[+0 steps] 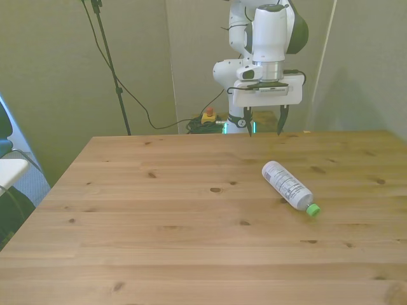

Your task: Stand the water bottle

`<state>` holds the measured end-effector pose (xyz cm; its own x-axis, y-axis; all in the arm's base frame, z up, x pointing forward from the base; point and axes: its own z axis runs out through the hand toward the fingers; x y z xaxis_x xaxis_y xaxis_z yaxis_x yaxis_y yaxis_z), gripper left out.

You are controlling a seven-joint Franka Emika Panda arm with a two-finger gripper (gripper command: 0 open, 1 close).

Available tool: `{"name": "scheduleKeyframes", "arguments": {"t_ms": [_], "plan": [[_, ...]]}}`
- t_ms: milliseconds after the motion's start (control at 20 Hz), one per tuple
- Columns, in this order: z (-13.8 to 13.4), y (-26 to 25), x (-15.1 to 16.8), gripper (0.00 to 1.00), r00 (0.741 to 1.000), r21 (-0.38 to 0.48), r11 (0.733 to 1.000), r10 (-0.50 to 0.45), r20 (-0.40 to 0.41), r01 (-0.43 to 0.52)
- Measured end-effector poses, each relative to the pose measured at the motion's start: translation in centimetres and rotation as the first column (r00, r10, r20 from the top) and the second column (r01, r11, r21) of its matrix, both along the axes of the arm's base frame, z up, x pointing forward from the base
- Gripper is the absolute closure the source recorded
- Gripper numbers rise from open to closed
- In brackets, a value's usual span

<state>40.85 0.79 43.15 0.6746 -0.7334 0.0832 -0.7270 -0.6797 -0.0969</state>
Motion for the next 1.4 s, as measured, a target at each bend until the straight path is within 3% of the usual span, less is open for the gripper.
{"name": "scheduleKeyframes", "arguments": {"t_ms": [150, 450, 900, 1400], "plan": [[0.0, 0.0, 0.1, 0.00, 1.000, -0.005, 1.000, 0.005, 0.002, -0.005], [3.2, -0.6, 2.6, 0.00, 0.997, -0.057, 0.998, 0.030, 0.072, -0.026], [4.0, -0.6, 12.9, 0.00, 0.985, -0.116, 0.988, 0.112, 0.131, -0.097], [1.5, 4.0, 21.6, 0.00, 0.976, -0.113, 0.977, 0.191, 0.106, -0.179]]}}
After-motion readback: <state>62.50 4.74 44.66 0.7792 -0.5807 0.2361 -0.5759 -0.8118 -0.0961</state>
